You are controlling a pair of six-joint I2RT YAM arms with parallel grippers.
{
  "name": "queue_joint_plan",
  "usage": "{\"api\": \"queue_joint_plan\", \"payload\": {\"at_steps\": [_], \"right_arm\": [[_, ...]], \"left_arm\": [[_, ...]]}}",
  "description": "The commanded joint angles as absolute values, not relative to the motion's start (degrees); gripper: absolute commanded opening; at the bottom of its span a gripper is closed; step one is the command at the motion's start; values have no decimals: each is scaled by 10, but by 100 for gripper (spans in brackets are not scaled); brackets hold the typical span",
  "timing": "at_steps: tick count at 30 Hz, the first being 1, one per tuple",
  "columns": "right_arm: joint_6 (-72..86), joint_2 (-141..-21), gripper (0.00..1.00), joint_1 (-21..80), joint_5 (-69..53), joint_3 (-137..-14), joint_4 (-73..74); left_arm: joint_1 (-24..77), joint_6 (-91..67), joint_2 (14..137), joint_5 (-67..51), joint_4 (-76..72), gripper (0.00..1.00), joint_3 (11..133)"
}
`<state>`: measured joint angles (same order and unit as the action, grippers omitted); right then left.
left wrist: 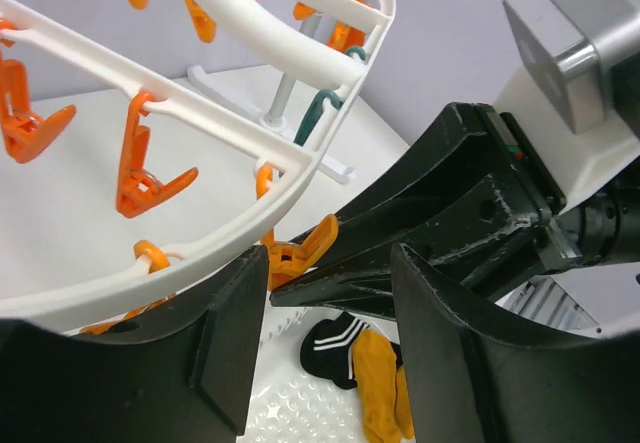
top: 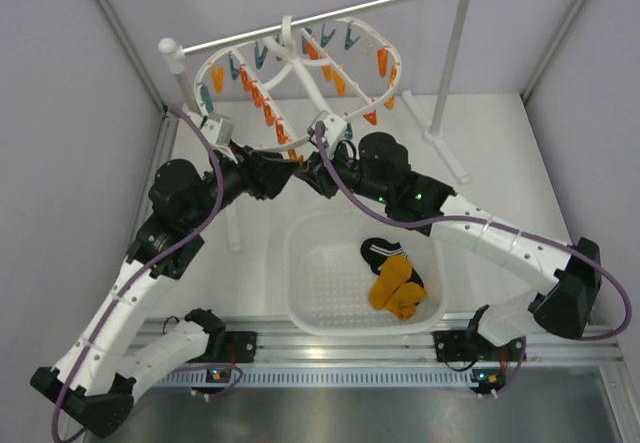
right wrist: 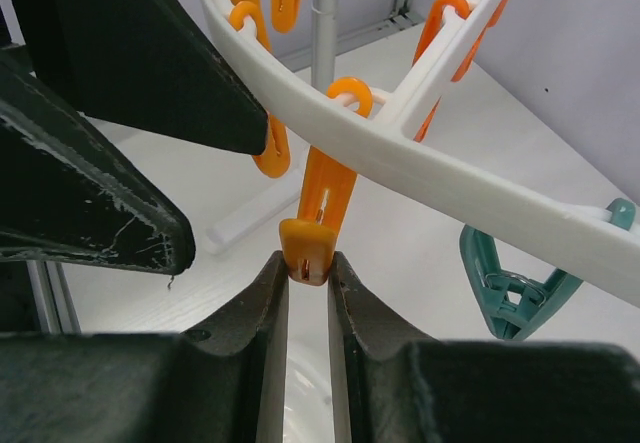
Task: Clip the socks to the hanger
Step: Open the clamp at the hanger.
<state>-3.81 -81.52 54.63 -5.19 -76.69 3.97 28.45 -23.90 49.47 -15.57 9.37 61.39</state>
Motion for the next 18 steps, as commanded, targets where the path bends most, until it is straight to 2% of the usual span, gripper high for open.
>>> {"api": "queue_joint_plan", "payload": {"at_steps": [1,9,18], "right_arm": [[-30,-787,0,554,-92,-775,39],[-37,-790,0,554,-111,-786,47],[-37,-791,0,554,-120,-790,49]], "left_arm": [[286,-244,487,-106,78,57,605],[287,-245,511,-87,52,56,613],[295,-251,534,-73,11,61,608]]}}
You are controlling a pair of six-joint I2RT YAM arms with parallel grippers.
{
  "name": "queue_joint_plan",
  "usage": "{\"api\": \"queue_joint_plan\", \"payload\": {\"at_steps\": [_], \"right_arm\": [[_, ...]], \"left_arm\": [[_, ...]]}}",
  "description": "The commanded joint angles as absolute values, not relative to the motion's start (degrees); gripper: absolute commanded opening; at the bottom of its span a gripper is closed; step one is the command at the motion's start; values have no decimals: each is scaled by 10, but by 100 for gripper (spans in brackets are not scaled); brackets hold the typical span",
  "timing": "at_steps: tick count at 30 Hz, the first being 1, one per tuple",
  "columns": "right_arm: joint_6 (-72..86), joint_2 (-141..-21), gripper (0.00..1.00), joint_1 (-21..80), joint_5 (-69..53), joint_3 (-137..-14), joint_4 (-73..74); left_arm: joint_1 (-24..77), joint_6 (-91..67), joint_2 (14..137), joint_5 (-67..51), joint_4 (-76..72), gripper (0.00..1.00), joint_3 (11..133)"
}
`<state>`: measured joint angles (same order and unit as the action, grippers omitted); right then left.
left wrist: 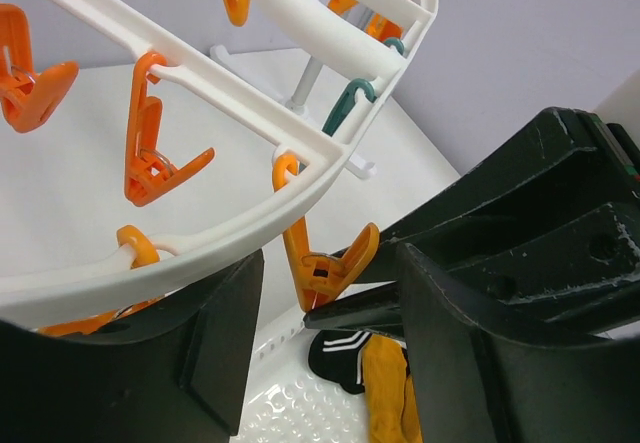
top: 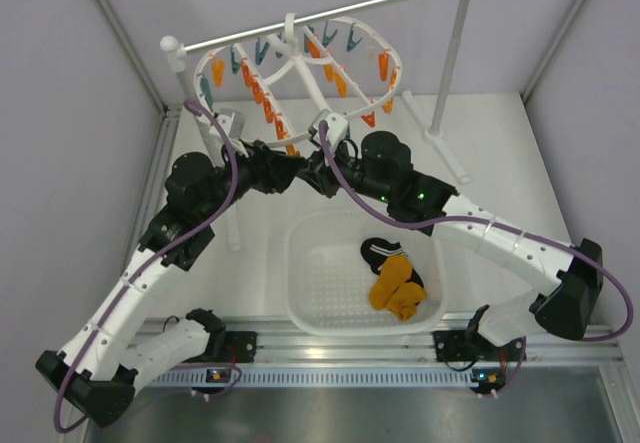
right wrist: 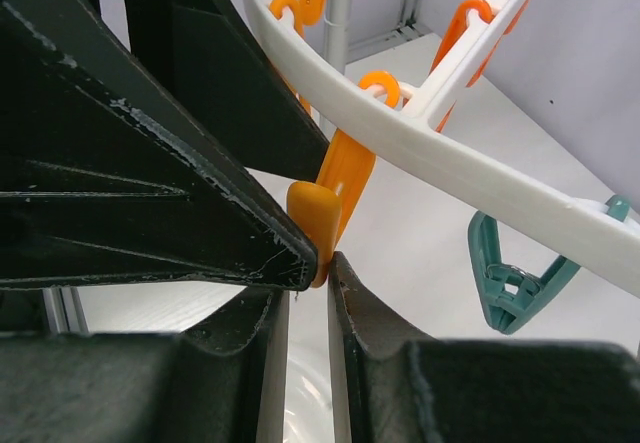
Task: Clip the socks to the hanger
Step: Open the clamp at the hanger, then pick up the sock from the bin.
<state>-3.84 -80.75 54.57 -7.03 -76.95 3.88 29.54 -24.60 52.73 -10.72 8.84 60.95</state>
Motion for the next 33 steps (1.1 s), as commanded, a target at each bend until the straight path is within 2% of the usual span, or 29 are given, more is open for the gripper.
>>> {"api": "queue_joint_plan", "payload": {"at_steps": [1,6,12,15,18,19,22,24,25,26,28,29,33], "right_arm": [[-37,-791,0,554,-120,-790,48],[-38,-785,0,553,-123,-785,48],[-37,-782,0,553,-123,-776,40],[-37,-778,0,553,-127,-771,35],[-37,-775,0,552,-127,-766,35],[-36,-773,0,551,-127,-765,36],[-30,-771,0,547,-122,-762,44],[-26,-764,10,541,-115,-757,50],[-25,-759,17,537,-113,-753,55],[-25,-747,29,529,-111,-743,58],[-30,-732,40,519,-108,-732,68],[-32,-716,50,505,-115,-723,88],[-74,-665,68,471,-132,-686,140]], "left_arm": [[295,-254,535,-71,6,61,607],[296,-269,538,-59,-23,61,606],[296,-287,548,-57,-31,51,608],[296,-290,549,-62,-36,41,607],[296,-296,551,-69,-40,26,605],[296,-299,549,-72,-43,17,604],[296,-306,548,-75,-43,3,601],[296,-308,548,-75,-40,0,600],[296,-309,546,-73,-38,0,599],[296,-310,546,-73,-38,0,599],[296,-313,544,-72,-33,0,597],[296,-313,544,-72,-33,0,596],[296,-313,541,-69,-30,0,590]]}}
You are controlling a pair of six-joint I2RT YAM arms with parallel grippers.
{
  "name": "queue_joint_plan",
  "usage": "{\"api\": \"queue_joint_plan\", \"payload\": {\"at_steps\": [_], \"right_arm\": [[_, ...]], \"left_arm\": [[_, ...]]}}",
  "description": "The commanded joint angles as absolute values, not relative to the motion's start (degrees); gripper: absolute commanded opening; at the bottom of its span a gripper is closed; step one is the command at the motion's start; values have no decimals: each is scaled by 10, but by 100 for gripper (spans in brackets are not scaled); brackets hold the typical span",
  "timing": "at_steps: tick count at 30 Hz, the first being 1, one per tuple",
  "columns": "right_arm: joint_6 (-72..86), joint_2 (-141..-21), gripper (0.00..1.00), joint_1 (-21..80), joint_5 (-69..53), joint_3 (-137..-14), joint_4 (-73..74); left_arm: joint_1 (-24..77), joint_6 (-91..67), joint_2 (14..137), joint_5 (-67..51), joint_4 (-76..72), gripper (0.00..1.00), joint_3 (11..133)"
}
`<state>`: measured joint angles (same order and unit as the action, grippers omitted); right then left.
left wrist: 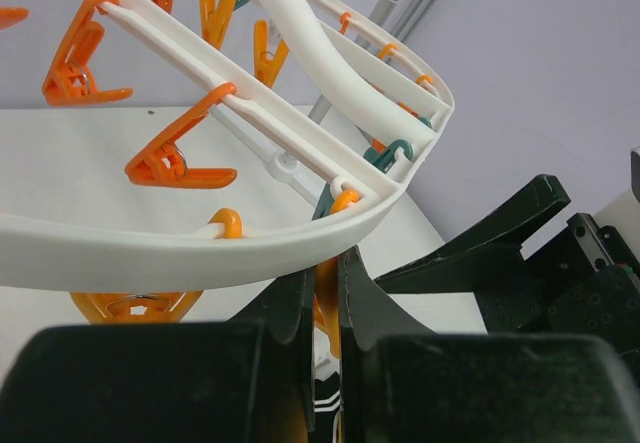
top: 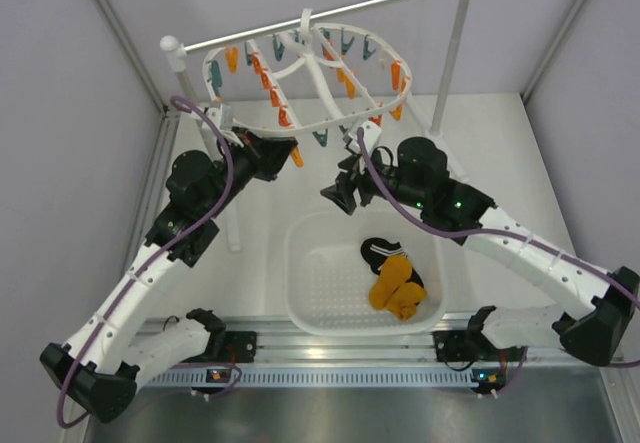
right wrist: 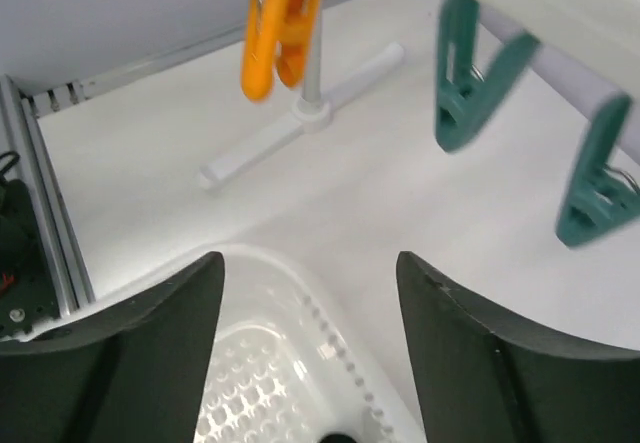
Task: Clip the socks to the hanger
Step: Pick up the sock from the bin.
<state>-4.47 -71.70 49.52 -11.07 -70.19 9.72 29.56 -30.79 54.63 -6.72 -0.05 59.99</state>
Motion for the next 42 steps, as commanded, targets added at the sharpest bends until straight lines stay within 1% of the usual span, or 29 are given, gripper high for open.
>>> {"api": "queue_joint_plan", "payload": {"at_steps": [1,2,3,5,6,7,8,10,11,14,16,17,22,25,31,33,34,36,39,40,41,42], "right_arm": [[-83,-654,71,465,-138,-674,148],[-97,-632,78,455,-153,-652,160],[-128,-622,80,450,-160,-642,187],[-161,-600,85,442,-177,-616,223],[-190,-596,85,441,-179,-607,257],[-207,-595,84,441,-179,-601,276],[-224,-595,79,441,-184,-592,293],[-259,-600,75,441,-178,-583,336],[-271,-614,71,440,-179,-584,357],[-312,-654,64,446,-174,-592,409],[-325,-678,61,454,-164,-595,423],[-329,-703,57,457,-154,-598,433],[-344,-765,54,475,-97,-578,437],[-368,-781,54,476,-87,-559,438],[-428,-825,63,476,-84,-527,454],[-439,-840,63,478,-83,-526,452],[-439,-856,62,478,-78,-526,451],[-440,-869,57,478,-74,-527,445],[-442,-882,27,478,-62,-526,418],[-442,-882,11,479,-59,-529,411],[-440,-877,2,476,-58,-533,409],[-438,-873,0,478,-58,-538,410]], "left_arm": [[296,-313,541,-69,-30,0,587],[296,-313,541,-69,-30,0,585],[296,-314,541,-69,-30,0,584],[296,-316,541,-69,-29,0,582],[296,-318,541,-69,-28,0,581],[296,-318,541,-68,-28,0,581],[296,-320,542,-68,-26,0,582],[296,-322,542,-68,-25,0,583],[296,-323,544,-69,-25,0,584],[296,-323,543,-68,-22,0,584],[296,-321,544,-67,-21,0,584],[296,-321,543,-68,-20,0,584],[296,-314,542,-63,-17,0,585],[296,-313,541,-63,-15,0,585],[296,-310,543,-62,-16,0,588],[296,-310,543,-62,-17,0,589],[296,-310,546,-62,-18,0,589],[296,-311,546,-62,-18,0,588],[296,-310,547,-62,-18,0,587],[296,-310,547,-61,-18,0,586],[296,-309,546,-61,-18,0,586],[296,-309,545,-61,-17,0,587]]}}
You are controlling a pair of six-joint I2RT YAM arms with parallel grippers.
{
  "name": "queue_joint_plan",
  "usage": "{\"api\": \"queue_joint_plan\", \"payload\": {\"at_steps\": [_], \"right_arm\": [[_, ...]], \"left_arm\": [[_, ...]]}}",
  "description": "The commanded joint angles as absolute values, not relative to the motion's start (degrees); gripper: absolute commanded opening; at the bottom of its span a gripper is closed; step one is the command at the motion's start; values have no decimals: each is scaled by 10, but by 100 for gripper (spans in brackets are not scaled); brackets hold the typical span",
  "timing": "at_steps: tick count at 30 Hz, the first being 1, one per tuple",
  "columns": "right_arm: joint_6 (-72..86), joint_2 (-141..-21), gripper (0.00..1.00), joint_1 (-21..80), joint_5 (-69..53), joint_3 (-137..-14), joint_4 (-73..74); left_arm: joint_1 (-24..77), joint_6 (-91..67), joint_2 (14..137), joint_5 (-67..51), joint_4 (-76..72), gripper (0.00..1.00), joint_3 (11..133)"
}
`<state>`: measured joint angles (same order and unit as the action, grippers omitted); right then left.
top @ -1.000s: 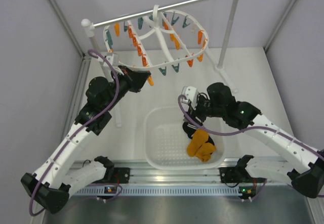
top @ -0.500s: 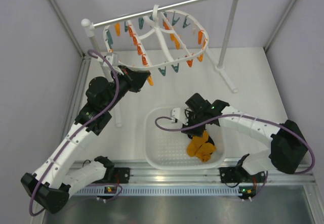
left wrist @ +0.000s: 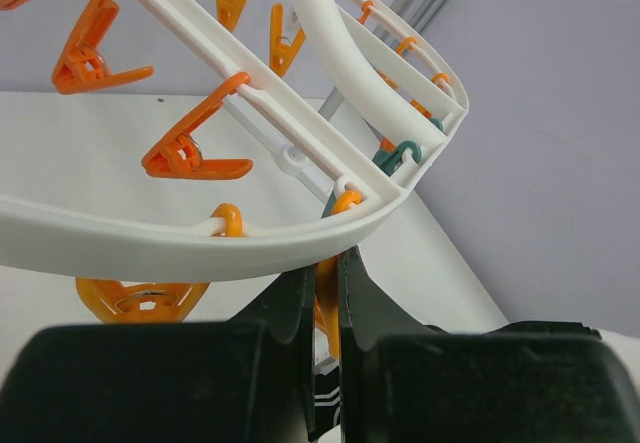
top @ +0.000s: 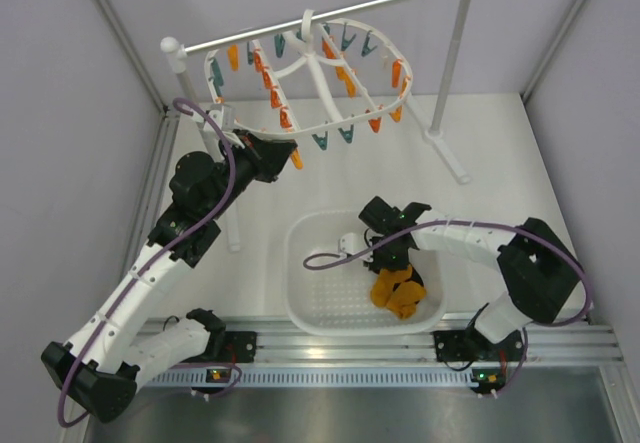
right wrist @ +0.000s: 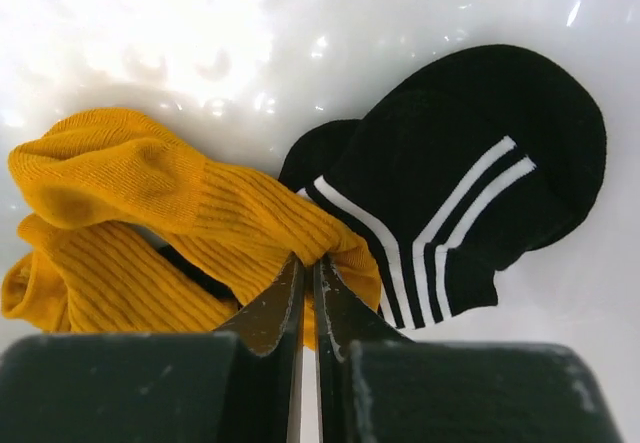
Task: Clip the socks to the hanger
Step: Pick up the sock from the bin.
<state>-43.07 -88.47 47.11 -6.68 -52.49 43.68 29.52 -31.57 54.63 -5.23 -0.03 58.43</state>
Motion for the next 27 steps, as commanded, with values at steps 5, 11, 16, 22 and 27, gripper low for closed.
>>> {"api": "queue_joint_plan", "payload": {"at_steps": [5,11,16,22,27], "right_arm": [[-431,-787,0,478,-96,-584,441],[-431,-706,0,478,-128,-606,449],[-450,-659,0,478,-141,-589,409],[-614,-625,0,486,-157,-540,377],[-657,-607,0,490,-149,-505,262]], "left_arm": [[296,-306,541,-60,-11,0,587],[296,-310,539,-62,-11,0,585],[296,-311,539,-65,-11,0,586],[296,-311,538,-68,-6,0,585],[296,-314,533,-69,-4,0,582]]}}
